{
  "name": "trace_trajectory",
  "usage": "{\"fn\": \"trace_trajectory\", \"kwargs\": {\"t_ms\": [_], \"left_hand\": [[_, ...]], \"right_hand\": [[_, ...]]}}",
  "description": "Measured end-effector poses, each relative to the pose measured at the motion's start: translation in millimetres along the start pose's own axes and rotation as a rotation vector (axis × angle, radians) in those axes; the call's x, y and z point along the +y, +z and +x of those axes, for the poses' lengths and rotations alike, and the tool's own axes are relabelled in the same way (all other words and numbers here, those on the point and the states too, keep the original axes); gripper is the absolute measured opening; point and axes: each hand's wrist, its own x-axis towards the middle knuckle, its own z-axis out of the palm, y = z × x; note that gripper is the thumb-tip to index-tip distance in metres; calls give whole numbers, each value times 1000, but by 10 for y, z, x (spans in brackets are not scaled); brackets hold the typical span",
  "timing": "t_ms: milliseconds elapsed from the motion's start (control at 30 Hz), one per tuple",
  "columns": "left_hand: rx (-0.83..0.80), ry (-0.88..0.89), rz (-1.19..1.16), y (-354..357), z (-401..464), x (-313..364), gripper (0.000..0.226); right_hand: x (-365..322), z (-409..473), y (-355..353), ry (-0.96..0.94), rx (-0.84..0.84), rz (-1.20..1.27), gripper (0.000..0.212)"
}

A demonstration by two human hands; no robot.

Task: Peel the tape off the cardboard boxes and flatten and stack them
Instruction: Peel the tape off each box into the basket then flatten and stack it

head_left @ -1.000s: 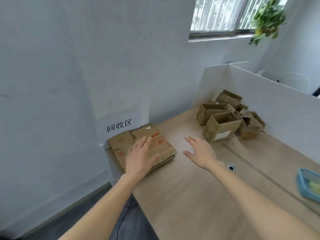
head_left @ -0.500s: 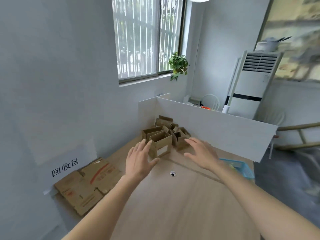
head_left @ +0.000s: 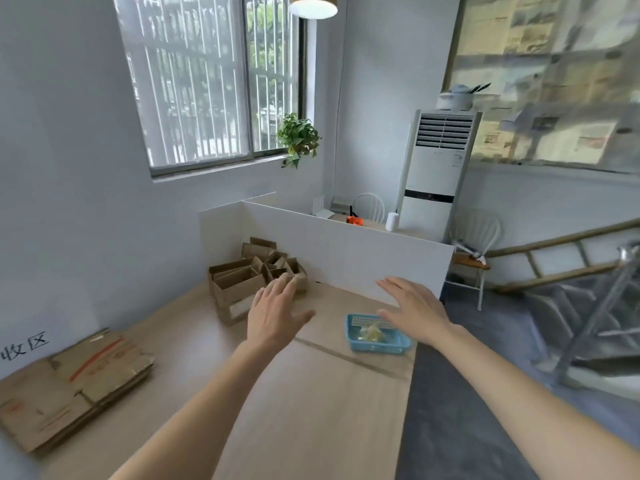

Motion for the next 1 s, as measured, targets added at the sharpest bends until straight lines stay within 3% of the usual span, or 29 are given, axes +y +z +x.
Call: {"fn": "trace_trajectory", "kwargs": {"t_ms": [233, 467, 700, 1000], "left_hand": [[-58, 57, 41, 528, 167, 1029, 86], [-55, 16, 2, 890, 516, 1436, 85], [-51, -68, -21, 1303, 1046, 1074, 84], [3, -308, 8, 1588, 1807, -202, 82]], "right_hand": [[883, -144, -315, -12, -1, 22, 73], [1469, 70, -322, -9, 24, 13, 75], [1655, 890, -3, -73, -22, -12, 73], [1093, 2656, 581, -265, -167, -33, 72]]}}
